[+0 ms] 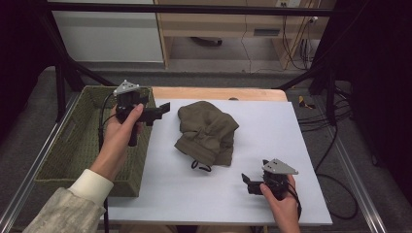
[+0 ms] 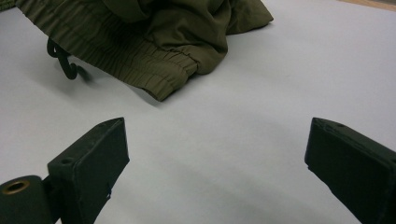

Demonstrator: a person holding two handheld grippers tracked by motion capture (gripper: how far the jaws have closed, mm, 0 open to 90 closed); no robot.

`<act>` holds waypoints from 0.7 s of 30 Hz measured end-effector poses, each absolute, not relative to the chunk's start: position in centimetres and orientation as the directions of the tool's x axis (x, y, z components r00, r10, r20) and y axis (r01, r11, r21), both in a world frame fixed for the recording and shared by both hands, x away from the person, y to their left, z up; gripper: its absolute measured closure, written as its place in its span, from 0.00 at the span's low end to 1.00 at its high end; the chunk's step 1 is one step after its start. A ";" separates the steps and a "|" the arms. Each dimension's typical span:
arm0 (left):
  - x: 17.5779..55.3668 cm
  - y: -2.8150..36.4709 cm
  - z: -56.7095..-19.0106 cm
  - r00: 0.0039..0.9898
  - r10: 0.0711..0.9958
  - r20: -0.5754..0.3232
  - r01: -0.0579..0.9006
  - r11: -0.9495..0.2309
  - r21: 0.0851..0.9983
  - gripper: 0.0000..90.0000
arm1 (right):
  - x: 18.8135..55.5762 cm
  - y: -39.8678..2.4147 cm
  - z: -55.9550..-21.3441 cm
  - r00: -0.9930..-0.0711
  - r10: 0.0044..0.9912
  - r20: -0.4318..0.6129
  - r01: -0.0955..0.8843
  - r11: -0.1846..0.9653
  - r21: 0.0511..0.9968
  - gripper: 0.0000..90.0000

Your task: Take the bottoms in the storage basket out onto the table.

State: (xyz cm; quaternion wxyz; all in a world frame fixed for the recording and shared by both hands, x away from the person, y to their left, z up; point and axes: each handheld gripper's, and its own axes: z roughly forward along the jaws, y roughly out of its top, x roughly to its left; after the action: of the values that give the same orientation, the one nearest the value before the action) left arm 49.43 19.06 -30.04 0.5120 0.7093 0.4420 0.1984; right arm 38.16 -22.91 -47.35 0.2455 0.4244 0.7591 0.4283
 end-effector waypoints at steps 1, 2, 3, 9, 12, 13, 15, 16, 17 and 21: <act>49.4 19.1 -30.0 0.531 0.830 -0.171 0.424 -0.085 0.902 0.10 | 38.2 -22.9 -47.4 -0.519 0.855 -0.011 0.434 0.274 0.858 0.07; 49.4 19.6 -29.9 0.524 0.834 -0.173 0.428 -0.082 0.900 0.10 | 38.2 -23.0 -47.4 -0.518 0.855 -0.009 0.435 0.272 0.858 0.07; 49.4 19.9 -29.9 0.525 0.833 -0.175 0.432 -0.084 0.898 0.10 | 38.2 -23.0 -47.4 -0.518 0.856 -0.009 0.434 0.271 0.859 0.07; 49.1 20.8 -29.7 0.530 0.829 -0.178 0.439 -0.089 0.894 0.10 | 38.2 -23.0 -47.3 -0.522 0.853 -0.008 0.431 0.272 0.860 0.07; 48.9 21.3 -29.6 0.524 0.834 -0.174 0.440 -0.090 0.894 0.10 | 38.1 -23.0 -47.2 -0.525 0.851 -0.013 0.424 0.275 0.863 0.07; 48.8 21.5 -29.6 0.523 0.834 -0.173 0.441 -0.092 0.893 0.10 | 38.1 -23.0 -47.2 -0.525 0.851 -0.015 0.422 0.276 0.863 0.07; 48.7 21.8 -29.5 0.523 0.836 -0.165 0.443 -0.102 0.890 0.10 | 38.1 -23.0 -47.2 -0.527 0.850 -0.014 0.421 0.276 0.864 0.07; 48.6 22.0 -29.5 0.524 0.837 -0.160 0.444 -0.108 0.890 0.10 | 38.1 -23.0 -47.2 -0.526 0.850 -0.014 0.422 0.274 0.864 0.07; 48.5 22.2 -29.5 0.523 0.838 -0.154 0.443 -0.113 0.889 0.09 | 38.1 -23.0 -47.2 -0.526 0.851 -0.014 0.420 0.274 0.865 0.07; 48.1 22.9 -29.5 0.522 0.842 -0.139 0.437 -0.123 0.891 0.09 | 38.1 -23.1 -47.2 -0.528 0.849 -0.014 0.418 0.275 0.866 0.07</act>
State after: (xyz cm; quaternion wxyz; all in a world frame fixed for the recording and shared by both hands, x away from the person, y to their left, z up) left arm 48.07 22.85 -29.49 0.4915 0.7206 0.4435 0.2060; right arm 38.07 -23.07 -47.16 0.2481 0.4174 0.7588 0.4340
